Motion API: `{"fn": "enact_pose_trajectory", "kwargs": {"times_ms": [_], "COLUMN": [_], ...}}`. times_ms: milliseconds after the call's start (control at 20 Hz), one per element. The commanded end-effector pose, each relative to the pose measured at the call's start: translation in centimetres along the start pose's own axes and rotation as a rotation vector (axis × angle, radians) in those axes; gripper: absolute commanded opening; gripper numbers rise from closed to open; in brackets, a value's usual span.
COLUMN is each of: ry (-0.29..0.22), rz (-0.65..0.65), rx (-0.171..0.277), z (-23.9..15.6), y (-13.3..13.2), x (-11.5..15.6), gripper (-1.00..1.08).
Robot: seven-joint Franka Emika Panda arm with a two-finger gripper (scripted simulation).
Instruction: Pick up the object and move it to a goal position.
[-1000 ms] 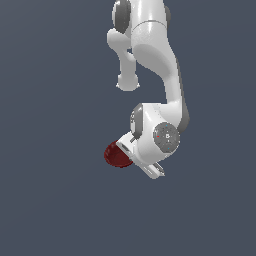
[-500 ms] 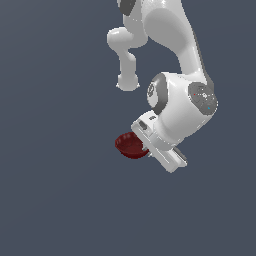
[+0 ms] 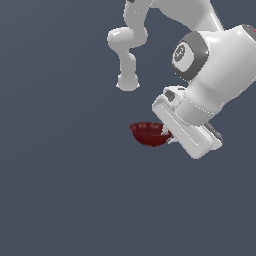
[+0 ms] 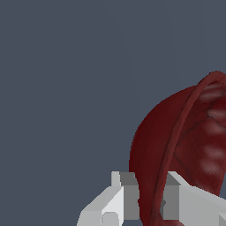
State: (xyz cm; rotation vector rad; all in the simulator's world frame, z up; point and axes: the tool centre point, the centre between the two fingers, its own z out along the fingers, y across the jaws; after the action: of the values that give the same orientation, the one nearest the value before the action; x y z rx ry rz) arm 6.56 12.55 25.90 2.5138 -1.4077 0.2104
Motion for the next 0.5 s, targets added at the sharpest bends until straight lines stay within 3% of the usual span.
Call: {"fn": "enact_pose_trajectory", "kwargs": {"times_ms": [0, 450], "ry": [0.024, 0.101], "rz": [0.046, 0.182], "rx": [0.019, 0.069], "z": [-2.5, -9.6], "y": [-0.2, -1.1], "x": [-0.6, -3.1], "gripper": [-1.00, -1.00]}}
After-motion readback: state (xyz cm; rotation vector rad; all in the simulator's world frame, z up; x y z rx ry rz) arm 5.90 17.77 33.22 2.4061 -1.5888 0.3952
